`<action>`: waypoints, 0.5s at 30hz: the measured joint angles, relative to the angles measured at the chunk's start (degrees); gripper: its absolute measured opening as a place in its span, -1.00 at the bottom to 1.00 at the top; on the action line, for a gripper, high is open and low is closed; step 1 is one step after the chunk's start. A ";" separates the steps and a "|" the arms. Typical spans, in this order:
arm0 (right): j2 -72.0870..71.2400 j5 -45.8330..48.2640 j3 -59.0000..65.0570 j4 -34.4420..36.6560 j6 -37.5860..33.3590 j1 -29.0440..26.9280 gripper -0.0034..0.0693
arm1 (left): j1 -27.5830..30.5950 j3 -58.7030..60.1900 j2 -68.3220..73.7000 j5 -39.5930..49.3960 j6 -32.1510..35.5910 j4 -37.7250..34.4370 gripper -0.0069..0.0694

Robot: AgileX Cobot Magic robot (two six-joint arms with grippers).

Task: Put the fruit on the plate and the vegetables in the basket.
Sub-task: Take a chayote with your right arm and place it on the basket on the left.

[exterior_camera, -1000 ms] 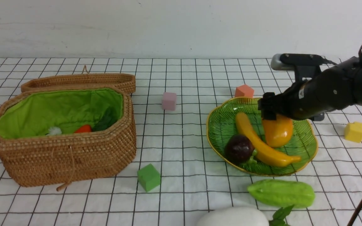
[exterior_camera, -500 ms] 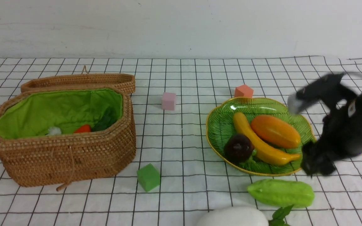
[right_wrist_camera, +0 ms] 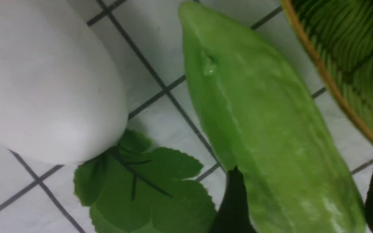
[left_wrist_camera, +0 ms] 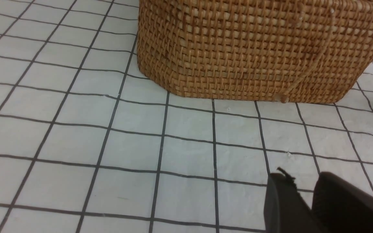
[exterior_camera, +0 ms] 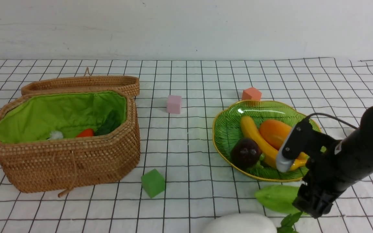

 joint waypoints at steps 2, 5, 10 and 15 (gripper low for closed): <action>1.44 1.36 0.00 0.00 0.00 0.00 0.47 | 0.00 0.00 0.00 0.00 0.00 0.00 -0.44; 1.83 4.77 -0.58 0.12 0.08 0.00 0.33 | 0.00 0.00 0.00 0.00 0.00 0.00 -0.43; 0.44 12.71 -3.40 0.20 0.14 0.00 0.33 | 0.00 0.00 0.00 0.00 0.00 0.00 -0.42; -6.13 23.72 -15.52 5.50 -2.24 0.72 0.33 | 0.00 0.00 0.00 0.00 0.00 0.00 -0.40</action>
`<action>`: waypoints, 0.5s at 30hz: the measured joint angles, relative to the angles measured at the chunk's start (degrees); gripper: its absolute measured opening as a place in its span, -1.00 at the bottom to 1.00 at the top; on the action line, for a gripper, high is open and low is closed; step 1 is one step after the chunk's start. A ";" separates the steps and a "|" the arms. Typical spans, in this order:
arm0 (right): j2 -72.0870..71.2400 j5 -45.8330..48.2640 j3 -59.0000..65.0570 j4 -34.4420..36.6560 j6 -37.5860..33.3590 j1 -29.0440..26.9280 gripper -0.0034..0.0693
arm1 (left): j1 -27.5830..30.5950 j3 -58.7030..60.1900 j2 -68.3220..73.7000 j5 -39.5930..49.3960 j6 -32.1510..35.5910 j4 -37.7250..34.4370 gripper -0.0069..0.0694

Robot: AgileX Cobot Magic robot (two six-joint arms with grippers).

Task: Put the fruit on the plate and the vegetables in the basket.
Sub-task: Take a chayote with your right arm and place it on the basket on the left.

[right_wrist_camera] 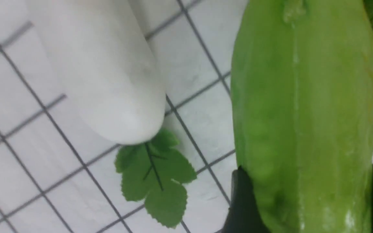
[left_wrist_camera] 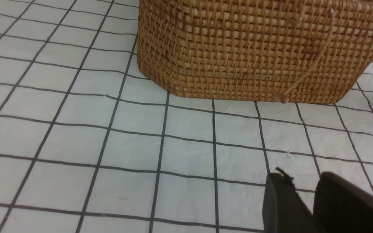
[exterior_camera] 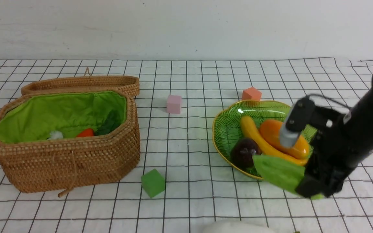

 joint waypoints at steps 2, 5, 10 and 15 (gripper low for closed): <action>-1.19 1.84 -5.48 4.26 -0.62 1.19 0.33 | 0.00 0.00 0.00 0.00 0.00 0.00 -0.39; -0.53 -0.17 -15.00 13.99 -2.58 6.35 0.33 | 0.00 0.00 0.00 0.00 0.00 0.00 -0.39; 5.72 -7.96 -25.22 25.14 -6.07 14.84 0.33 | 0.00 0.00 0.00 0.00 0.00 0.00 -0.39; 22.31 -23.69 -37.85 34.05 -13.88 24.65 0.33 | 0.00 0.00 0.00 0.00 0.00 0.00 -0.38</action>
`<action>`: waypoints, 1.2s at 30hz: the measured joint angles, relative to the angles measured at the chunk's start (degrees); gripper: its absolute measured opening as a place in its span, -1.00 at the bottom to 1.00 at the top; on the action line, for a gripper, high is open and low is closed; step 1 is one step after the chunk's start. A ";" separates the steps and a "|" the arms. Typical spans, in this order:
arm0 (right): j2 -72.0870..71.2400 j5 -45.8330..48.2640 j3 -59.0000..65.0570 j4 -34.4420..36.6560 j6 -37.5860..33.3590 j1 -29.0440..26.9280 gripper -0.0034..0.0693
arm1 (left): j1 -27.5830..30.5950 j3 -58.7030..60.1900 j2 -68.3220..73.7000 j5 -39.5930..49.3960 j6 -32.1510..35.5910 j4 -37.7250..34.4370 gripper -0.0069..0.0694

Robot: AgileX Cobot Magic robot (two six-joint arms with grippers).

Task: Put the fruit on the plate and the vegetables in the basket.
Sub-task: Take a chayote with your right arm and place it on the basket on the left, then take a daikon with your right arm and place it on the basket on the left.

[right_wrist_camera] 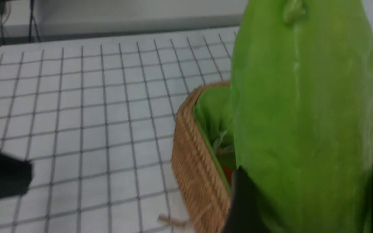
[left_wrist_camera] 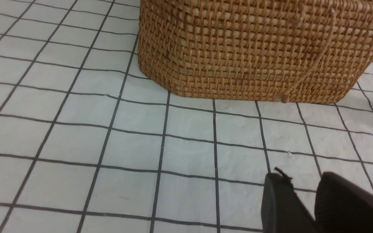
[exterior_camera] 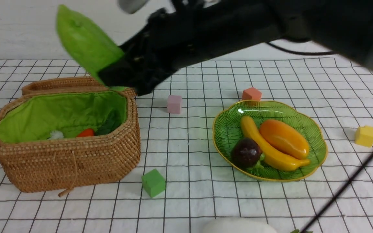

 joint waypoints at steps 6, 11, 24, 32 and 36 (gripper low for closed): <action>15.27 -8.76 -10.30 2.20 -2.79 3.98 0.33 | 0.00 0.00 0.00 0.00 0.00 0.00 -0.36; 21.36 -8.99 -15.72 0.28 0.86 4.55 0.33 | 0.00 0.00 0.00 0.00 0.00 0.00 -0.34; 18.20 -6.00 -16.72 -17.96 17.94 4.44 0.94 | 0.00 0.00 0.00 0.00 0.00 0.00 -0.30; 1.97 14.15 -15.16 -36.89 32.12 0.81 0.78 | 0.00 0.00 0.00 0.00 0.00 0.00 -0.28; -12.16 19.66 -4.03 -39.09 37.11 -3.84 0.72 | 0.00 0.00 0.00 0.00 0.00 0.00 -0.27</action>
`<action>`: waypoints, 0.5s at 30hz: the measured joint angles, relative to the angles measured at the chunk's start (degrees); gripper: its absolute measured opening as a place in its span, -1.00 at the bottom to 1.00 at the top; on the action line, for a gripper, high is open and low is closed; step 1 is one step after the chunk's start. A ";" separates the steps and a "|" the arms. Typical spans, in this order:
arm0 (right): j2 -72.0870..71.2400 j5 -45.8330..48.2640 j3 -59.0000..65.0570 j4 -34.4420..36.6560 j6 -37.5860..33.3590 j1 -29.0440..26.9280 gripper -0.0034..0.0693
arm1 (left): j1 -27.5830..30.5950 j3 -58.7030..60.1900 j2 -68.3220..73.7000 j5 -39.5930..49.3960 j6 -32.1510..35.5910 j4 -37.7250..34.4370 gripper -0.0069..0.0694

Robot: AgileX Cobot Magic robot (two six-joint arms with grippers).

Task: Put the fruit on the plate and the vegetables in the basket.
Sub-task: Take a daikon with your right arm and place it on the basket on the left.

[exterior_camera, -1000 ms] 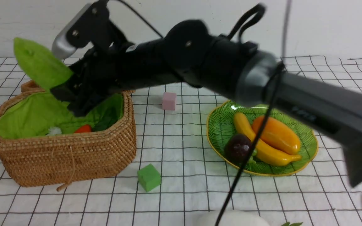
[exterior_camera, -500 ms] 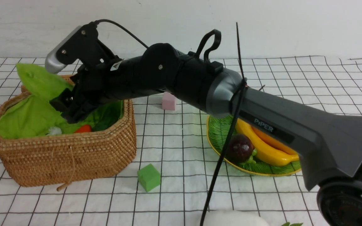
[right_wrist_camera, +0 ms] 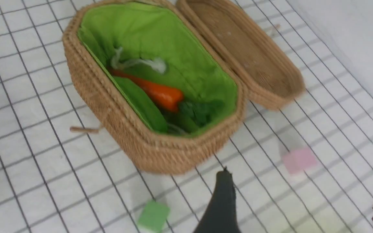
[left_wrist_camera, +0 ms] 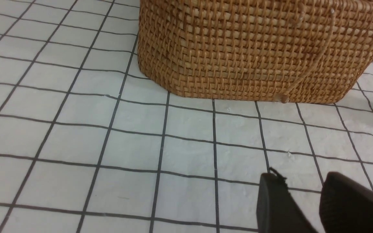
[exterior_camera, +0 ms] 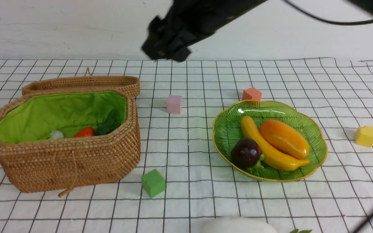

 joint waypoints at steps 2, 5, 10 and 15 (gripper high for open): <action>-3.85 0.54 3.98 -0.21 0.16 -0.84 0.72 | 0.00 0.00 0.00 0.00 0.00 0.00 -0.26; -11.29 3.71 17.96 -0.34 -1.67 -1.93 0.71 | 0.00 0.00 0.00 0.00 0.00 0.00 -0.25; -13.16 6.46 32.87 0.11 -4.15 -0.86 0.75 | 0.00 0.00 0.00 0.00 0.00 0.00 -0.25; -8.61 4.25 40.57 0.37 -4.34 0.62 0.78 | 0.00 0.00 0.00 0.00 0.00 0.00 -0.24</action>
